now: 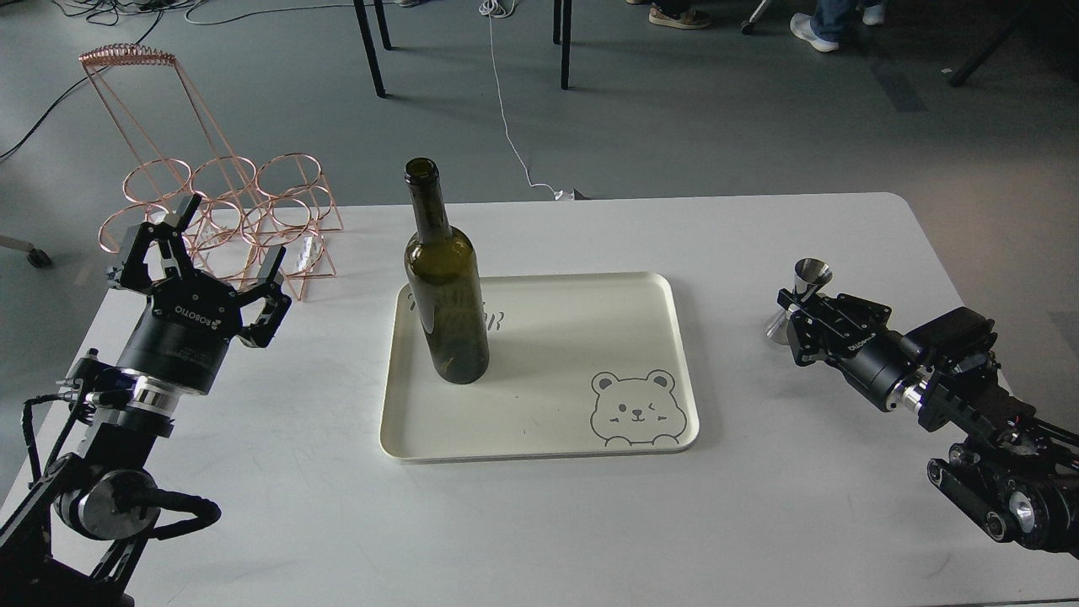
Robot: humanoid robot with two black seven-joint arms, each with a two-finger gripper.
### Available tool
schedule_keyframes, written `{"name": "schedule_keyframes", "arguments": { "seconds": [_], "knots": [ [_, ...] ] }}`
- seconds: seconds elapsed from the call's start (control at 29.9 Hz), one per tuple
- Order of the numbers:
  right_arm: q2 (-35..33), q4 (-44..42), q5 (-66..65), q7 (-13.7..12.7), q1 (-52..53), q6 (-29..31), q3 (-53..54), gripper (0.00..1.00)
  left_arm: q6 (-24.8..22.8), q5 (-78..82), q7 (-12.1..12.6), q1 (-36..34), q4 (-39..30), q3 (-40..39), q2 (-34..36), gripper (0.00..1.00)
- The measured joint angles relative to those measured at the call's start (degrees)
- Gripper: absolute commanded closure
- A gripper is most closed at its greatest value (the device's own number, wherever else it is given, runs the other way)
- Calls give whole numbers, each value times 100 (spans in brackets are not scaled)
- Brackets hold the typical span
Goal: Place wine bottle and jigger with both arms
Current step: 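Lift the jigger with the right gripper and carry it off the tray, then set the jigger on the table and open the right gripper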
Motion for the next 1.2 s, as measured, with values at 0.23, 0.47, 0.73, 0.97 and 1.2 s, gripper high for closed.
{"name": "schedule_keyframes", "arguments": {
  "seconds": [0.23, 0.47, 0.73, 0.97, 1.2],
  "knots": [
    [0, -12, 8, 0, -4, 0, -59, 86, 0, 161, 9, -42, 10, 10, 3, 1],
    [0, -17, 8, 0, 0, 0, -60, 68, 0, 201, 9, -45, 11, 10, -9, 1],
    [-3, 18, 157, 0, -3, 0, -41, 23, 0, 202, 16, -104, 11, 10, 2, 1],
    [-211, 142, 326, 1, 9, 0, -70, 6, 0, 202, 17, -131, 11, 10, 3, 1],
    [-862, 790, 328, 2, -251, 0, -155, 4, 0, 202, 17, -134, 18, 10, -6, 1]
  ]
}}
